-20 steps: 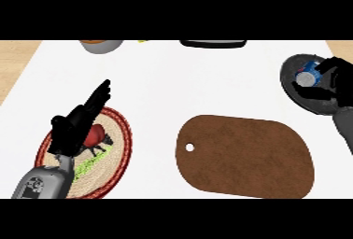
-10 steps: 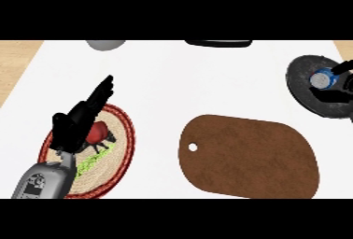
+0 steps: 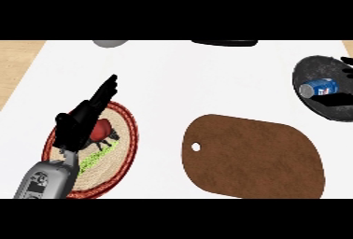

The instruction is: Pick the can from the cutting board and place it in the pan

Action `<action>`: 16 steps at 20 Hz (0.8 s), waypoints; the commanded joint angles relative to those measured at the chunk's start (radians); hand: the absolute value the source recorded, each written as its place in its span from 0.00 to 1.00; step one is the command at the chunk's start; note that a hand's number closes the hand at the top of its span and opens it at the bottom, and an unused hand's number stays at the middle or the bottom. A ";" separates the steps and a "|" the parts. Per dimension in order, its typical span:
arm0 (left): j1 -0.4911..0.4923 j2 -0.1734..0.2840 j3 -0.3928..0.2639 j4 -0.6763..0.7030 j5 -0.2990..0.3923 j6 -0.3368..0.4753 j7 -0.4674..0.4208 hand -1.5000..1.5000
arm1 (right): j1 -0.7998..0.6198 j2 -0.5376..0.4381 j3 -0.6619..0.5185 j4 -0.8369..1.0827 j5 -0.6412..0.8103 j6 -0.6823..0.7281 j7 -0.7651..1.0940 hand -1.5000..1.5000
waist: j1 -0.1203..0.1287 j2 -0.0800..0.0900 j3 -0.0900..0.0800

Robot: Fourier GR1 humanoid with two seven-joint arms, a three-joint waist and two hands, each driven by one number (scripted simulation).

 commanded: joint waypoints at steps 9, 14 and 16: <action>0.013 0.005 0.018 0.000 -0.004 0.007 -0.005 0.50 | 0.046 -0.036 -0.281 -0.035 -0.286 0.257 -0.238 0.00 | -0.024 -0.001 0.004; 0.041 0.004 0.019 -0.005 -0.010 0.010 -0.026 0.50 | 0.103 -0.089 -0.315 -0.021 -0.322 0.428 -0.308 0.00 | -0.025 -0.008 0.001; 0.049 0.007 0.022 0.008 -0.019 0.013 -0.043 0.50 | 0.158 -0.105 -0.320 -0.019 -0.329 0.524 -0.370 0.00 | -0.039 -0.011 0.000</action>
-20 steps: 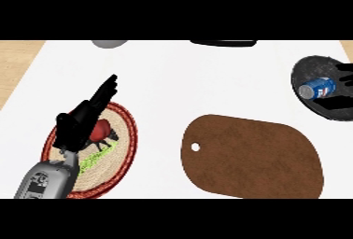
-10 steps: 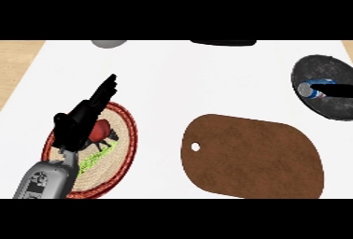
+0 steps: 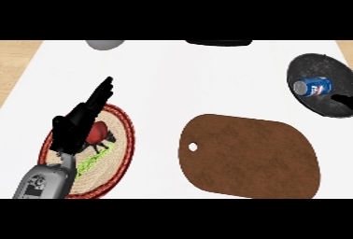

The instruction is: Pick the can from the cutting board and place it in the pan

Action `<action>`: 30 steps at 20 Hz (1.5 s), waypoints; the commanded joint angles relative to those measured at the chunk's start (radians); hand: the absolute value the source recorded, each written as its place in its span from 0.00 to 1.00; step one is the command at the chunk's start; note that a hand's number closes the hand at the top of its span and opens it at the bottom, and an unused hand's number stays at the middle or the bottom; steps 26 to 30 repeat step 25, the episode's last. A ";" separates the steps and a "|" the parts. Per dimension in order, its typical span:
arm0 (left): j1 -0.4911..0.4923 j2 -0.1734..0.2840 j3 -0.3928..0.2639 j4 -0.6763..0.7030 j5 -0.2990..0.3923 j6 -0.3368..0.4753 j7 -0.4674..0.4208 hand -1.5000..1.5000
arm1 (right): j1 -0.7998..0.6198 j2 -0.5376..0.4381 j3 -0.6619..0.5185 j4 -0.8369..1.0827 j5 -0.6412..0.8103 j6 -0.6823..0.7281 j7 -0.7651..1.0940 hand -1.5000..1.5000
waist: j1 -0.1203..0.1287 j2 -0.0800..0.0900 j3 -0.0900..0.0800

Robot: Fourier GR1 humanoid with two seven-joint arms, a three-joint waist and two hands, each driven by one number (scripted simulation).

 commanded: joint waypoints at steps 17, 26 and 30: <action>0.017 -0.008 0.013 -0.015 0.007 -0.020 0.024 0.50 | 0.259 -0.007 -0.059 -0.001 -0.053 0.255 -0.364 0.00 | -0.020 -0.019 -0.003; 0.061 0.022 0.053 -0.010 0.002 -0.034 -0.024 0.50 | 0.361 0.032 -0.071 -0.022 -0.064 0.238 -0.460 0.00 | -0.033 -0.023 -0.005; 0.061 0.022 0.053 -0.010 0.002 -0.034 -0.024 0.50 | 0.361 0.032 -0.071 -0.022 -0.064 0.238 -0.460 0.00 | -0.033 -0.023 -0.005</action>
